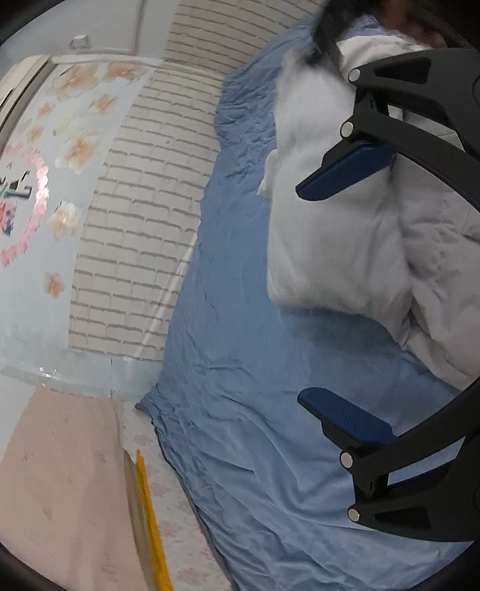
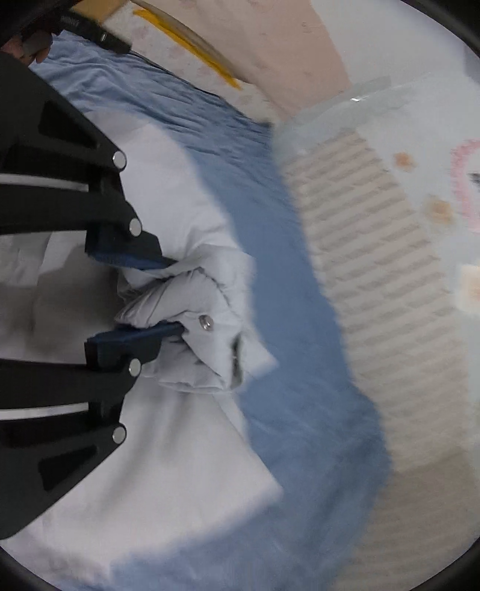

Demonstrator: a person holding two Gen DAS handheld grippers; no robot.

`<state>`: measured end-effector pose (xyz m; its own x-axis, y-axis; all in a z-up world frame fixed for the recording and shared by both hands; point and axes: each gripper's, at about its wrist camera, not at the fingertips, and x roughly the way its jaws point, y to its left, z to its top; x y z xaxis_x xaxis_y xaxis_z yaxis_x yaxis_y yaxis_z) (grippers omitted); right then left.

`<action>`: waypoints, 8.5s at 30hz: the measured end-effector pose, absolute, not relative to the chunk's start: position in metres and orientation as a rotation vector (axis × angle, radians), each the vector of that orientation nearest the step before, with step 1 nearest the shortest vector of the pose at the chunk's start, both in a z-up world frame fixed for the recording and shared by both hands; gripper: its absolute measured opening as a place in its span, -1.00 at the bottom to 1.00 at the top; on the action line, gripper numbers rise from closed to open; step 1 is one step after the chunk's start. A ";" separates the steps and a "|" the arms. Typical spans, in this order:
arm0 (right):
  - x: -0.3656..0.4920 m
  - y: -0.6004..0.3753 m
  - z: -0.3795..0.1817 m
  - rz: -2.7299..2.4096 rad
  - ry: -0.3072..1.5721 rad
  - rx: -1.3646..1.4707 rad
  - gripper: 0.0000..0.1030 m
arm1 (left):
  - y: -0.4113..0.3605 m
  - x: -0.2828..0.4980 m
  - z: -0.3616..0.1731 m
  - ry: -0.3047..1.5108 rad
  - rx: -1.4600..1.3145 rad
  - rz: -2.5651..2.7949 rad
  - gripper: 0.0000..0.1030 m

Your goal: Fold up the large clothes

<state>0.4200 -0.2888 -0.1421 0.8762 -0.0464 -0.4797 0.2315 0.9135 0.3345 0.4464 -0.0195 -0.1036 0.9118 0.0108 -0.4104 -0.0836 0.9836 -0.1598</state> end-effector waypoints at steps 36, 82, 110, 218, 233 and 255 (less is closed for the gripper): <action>0.175 -0.241 -0.125 -0.275 0.393 0.092 0.78 | -0.070 0.276 -0.073 0.378 0.108 -0.096 0.94; 0.038 -0.136 -0.123 -0.224 0.251 -0.212 0.95 | -0.029 0.148 -0.083 0.370 0.110 0.087 0.94; 0.037 -0.139 -0.122 -0.229 0.247 -0.198 0.95 | -0.028 0.137 -0.083 0.351 0.108 0.097 0.94; 0.010 -0.273 -0.096 -0.262 0.488 0.232 -0.80 | 0.031 0.109 -0.025 0.467 0.154 -0.087 -1.00; -0.005 -0.285 -0.121 -0.293 0.538 0.221 -0.76 | 0.059 0.158 -0.158 0.735 0.041 -0.061 0.81; -0.035 -0.290 -0.065 -0.358 0.407 0.221 -0.92 | 0.029 0.137 -0.042 0.625 -0.041 -0.338 -0.78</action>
